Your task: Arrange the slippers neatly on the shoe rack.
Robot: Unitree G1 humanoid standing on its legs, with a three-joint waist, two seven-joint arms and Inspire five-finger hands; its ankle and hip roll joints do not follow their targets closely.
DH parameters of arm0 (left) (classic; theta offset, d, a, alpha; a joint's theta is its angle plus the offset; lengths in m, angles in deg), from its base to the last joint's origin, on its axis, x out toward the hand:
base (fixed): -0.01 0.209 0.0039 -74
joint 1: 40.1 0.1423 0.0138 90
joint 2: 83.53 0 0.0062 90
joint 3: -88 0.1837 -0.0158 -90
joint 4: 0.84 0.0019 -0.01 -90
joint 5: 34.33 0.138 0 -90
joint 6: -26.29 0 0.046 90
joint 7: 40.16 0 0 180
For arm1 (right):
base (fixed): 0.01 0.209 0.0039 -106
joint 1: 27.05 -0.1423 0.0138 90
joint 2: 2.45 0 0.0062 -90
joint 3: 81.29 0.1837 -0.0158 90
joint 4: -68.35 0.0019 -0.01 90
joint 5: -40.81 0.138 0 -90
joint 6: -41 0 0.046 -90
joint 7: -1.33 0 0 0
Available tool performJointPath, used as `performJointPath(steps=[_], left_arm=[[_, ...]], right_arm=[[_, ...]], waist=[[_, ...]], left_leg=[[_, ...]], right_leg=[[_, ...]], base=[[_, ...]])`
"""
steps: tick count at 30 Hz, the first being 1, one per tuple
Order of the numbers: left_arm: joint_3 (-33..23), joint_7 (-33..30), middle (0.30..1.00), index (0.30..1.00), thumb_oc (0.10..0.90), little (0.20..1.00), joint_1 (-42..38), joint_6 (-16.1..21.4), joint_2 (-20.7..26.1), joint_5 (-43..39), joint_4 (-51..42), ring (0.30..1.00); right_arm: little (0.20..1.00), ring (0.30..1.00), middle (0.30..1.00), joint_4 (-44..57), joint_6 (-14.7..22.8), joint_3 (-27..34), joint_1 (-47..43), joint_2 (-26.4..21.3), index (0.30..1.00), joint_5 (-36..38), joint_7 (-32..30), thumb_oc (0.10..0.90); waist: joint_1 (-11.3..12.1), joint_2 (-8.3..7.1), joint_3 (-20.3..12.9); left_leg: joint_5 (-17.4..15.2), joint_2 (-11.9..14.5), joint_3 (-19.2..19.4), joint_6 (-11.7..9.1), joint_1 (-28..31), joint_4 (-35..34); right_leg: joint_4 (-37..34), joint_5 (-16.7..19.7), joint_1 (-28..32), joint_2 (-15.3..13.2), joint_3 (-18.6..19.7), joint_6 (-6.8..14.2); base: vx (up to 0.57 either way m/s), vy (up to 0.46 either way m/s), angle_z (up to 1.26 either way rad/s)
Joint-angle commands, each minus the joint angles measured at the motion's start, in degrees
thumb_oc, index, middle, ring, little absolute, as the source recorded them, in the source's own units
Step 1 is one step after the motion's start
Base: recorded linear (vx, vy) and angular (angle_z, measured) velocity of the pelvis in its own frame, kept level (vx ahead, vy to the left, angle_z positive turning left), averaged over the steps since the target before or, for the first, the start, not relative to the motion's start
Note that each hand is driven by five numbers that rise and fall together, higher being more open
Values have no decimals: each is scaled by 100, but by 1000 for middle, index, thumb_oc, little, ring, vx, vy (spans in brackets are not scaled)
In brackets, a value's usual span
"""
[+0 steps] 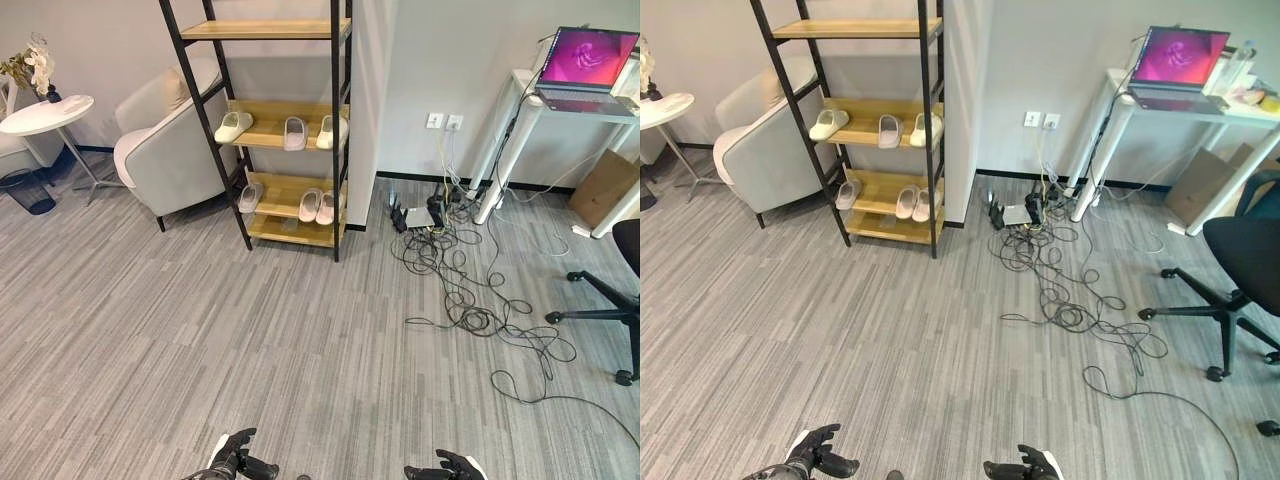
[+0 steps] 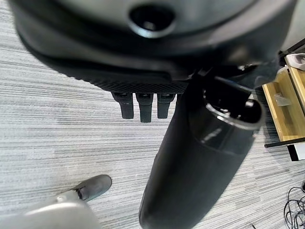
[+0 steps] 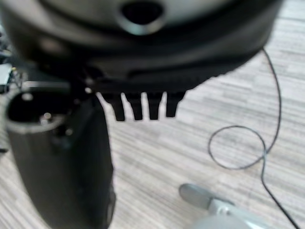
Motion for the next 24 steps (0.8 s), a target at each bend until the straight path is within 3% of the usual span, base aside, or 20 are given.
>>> performJointPath(steps=[1,17,22,24], left_arm=[[153,-1,900,900,800,900,-466,247,-138,138,335,900],[365,-66,900,900,800,900,-645,208,-147,81,229,900],[453,-99,900,900,800,900,-769,210,-156,10,132,900],[502,-108,900,900,800,900,-817,210,-170,13,101,900]], right_arm=[[900,900,900,56,171,-193,-142,-91,900,50,-172,800],[900,900,900,282,176,-325,-232,-3,900,214,-183,800],[900,900,900,354,213,-335,-264,-51,900,296,-229,800],[900,900,900,359,220,-363,-294,-80,900,307,-244,800]], waist=[[89,-115,-43],[27,-152,184],[12,-258,417],[43,-309,514]], left_leg=[[-545,175,-277,-355,42,11],[-480,260,-479,-399,-46,83],[-623,309,-472,-552,-583,1098],[-515,295,-482,-622,-888,1627]], right_leg=[[33,107,-206,-572,-179,683],[187,-54,-286,-395,-180,490],[297,-155,-332,-357,-154,343],[286,-154,-276,-355,-181,281]], base=[[0,0,0],[16,-53,3],[-8,-76,14],[24,-68,25]])
